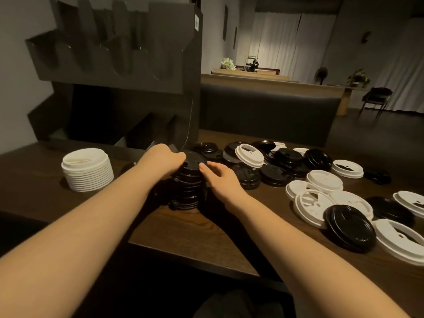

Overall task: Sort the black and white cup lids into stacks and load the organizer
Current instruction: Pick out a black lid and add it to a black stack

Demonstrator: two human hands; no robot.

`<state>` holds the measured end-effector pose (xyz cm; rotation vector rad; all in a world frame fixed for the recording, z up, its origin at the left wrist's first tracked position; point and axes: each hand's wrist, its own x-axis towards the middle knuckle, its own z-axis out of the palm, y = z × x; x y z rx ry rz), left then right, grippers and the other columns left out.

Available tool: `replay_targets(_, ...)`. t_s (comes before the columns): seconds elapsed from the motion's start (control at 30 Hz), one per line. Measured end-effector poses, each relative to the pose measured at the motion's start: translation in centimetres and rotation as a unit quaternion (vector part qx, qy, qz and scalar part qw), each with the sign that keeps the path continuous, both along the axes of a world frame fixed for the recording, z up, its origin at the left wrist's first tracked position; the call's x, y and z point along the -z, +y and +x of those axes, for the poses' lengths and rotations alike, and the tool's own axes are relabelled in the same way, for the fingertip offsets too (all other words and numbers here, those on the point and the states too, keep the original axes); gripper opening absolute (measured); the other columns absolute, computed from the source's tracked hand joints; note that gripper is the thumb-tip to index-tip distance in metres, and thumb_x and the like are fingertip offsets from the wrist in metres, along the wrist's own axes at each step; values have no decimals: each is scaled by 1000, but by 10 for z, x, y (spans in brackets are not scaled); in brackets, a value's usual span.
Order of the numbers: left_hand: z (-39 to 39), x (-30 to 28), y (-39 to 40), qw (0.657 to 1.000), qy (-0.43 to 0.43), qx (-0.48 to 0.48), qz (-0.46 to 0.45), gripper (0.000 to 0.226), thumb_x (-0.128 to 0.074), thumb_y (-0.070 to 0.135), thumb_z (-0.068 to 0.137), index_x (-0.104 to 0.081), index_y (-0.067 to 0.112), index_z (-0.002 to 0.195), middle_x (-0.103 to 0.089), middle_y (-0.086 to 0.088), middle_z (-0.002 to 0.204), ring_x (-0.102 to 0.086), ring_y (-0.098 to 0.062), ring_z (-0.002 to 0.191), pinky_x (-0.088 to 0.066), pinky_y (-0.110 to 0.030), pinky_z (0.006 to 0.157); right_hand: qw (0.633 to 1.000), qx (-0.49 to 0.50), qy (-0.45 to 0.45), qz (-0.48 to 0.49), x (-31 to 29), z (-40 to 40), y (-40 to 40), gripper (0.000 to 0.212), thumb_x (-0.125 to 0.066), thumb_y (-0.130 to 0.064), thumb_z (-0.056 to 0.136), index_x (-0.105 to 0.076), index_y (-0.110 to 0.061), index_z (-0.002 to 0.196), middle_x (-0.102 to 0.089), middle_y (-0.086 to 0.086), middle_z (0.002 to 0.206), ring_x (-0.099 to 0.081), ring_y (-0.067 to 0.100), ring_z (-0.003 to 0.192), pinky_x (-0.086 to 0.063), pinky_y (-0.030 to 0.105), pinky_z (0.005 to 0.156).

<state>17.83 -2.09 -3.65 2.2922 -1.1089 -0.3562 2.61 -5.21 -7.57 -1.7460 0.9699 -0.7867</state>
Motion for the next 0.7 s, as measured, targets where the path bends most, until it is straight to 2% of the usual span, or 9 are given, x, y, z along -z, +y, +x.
replay_targets(0.13, -8, 8, 2, 996, -57, 33, 61, 48, -47, 41, 96, -57, 1, 122, -52, -9, 94, -50, -23, 86, -41, -32, 77, 1000, 14, 12, -16, 15, -4, -1, 52, -53, -41, 94, -47, -14, 138, -53, 3, 137, -49, 14, 124, -39, 25, 101)
replay_targets(0.23, -10, 13, 1, 993, -79, 36, 78, 45, -47, 40, 97, -58, 2, 119, -50, -7, 83, -50, -22, 83, -41, -31, 76, 999, -10, 40, -34, 21, -6, 0, 44, -51, -39, 95, -53, -14, 131, -59, 1, 127, -54, 14, 119, -43, 28, 99)
replay_targets(0.3, -12, 15, 1, 993, -79, 34, 86, 45, -48, 41, 97, -59, 2, 117, -51, -6, 81, -52, -22, 82, -42, -31, 78, 998, -18, 36, -42, 21, -7, 1, 43, -49, -35, 97, -49, -15, 135, -56, 0, 129, -52, 14, 120, -43, 26, 97)
replay_targets(0.37, -15, 19, 1, 990, -84, 38, 105, 51, -47, 46, 97, -59, 1, 118, -58, -10, 89, -58, -25, 86, -45, -32, 81, 999, -23, 20, -39, 20, -9, 2, 41, -48, -29, 98, -45, -20, 138, -53, -1, 129, -51, 14, 119, -43, 25, 95)
replay_targets(0.43, -18, 23, 0, 987, -101, 40, 119, 55, -44, 49, 97, -59, 0, 117, -56, -8, 84, -58, -26, 90, -44, -31, 81, 998, -23, 21, -62, 19, -12, 1, 29, -49, -24, 98, -55, -22, 126, -57, -1, 123, -53, 14, 116, -45, 29, 97)
replay_targets(0.5, -24, 24, 0, 983, -119, 32, 135, 56, -41, 50, 98, -59, 1, 117, -50, -7, 78, -52, -24, 83, -42, -31, 78, 997, -25, 25, -68, 18, -17, 0, 22, -51, -24, 97, -60, -22, 116, -59, -2, 118, -54, 12, 114, -44, 34, 100)
replay_targets(0.6, -27, 22, -1, 980, -136, 23, 147, 53, -40, 48, 99, -59, 2, 117, -51, -10, 88, -49, -23, 82, -42, -34, 77, 997, -32, 33, -69, 14, -19, 1, 20, -51, -23, 96, -62, -20, 113, -58, -3, 116, -54, 12, 111, -44, 30, 98)
replay_targets(0.7, -29, 21, -1, 974, -154, 29, 162, 53, -40, 48, 99, -59, 2, 118, -52, -10, 91, -52, -25, 84, -46, -35, 84, 997, -38, 37, -57, 12, -21, 2, 17, -52, -24, 96, -64, -19, 107, -60, -4, 112, -57, 10, 104, -46, 26, 91)
